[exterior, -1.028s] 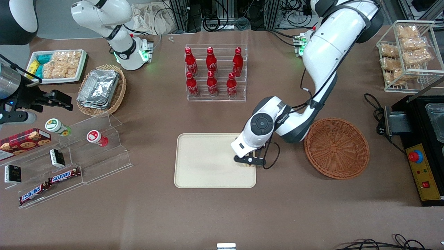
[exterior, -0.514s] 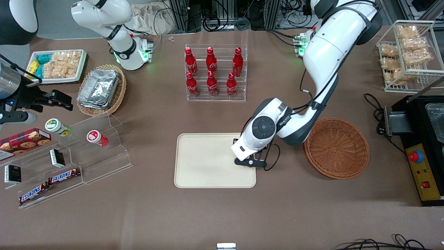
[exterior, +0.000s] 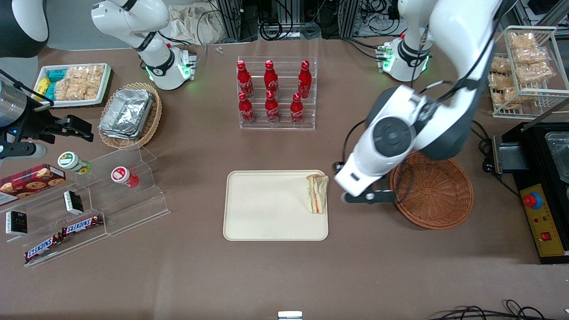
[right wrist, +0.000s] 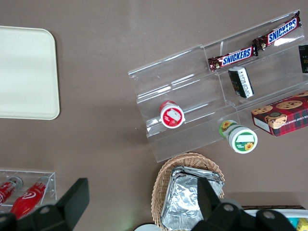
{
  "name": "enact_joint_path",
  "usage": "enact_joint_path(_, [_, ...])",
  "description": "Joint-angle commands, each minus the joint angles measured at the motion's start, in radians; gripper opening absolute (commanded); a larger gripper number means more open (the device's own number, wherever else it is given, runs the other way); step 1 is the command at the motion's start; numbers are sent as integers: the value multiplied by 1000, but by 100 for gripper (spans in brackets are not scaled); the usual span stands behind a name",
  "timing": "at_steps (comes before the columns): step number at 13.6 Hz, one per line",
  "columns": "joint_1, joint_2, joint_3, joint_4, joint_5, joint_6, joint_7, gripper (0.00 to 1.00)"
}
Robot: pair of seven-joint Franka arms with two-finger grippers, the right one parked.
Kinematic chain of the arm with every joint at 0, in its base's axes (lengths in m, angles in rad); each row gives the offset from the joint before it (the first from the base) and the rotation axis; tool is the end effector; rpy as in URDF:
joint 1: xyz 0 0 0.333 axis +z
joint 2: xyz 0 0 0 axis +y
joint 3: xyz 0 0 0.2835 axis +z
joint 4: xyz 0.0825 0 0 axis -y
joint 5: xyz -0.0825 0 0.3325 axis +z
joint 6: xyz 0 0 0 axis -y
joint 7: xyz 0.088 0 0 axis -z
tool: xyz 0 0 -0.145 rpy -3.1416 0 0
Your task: Place sandwich from basket to tray
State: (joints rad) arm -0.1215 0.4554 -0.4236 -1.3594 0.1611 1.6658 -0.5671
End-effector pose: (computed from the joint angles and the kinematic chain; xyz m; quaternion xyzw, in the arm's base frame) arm 0.5467 -0.2610 0.4125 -0.9983 -0.0131 0.0531 0.0187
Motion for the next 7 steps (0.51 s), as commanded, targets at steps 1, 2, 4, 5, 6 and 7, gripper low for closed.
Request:
enact_joint_path(1, [124,-125,-3,-49,-20,-85,154,99])
enact_joint_path(2, [175,-159,-3,-49,-31,-109,243,99])
enact_joint_path(4, [268,-223,-3,-56,-51,-130,366,99])
enact_joint_path(5, [304,-248,-3,-57,-58,-136,424,99])
enact_joint_path(6, [328,-270,0,-57,-72,-159,450,99])
enact_joint_path(7, [356,-293,3,-57,-66,-196,455,99])
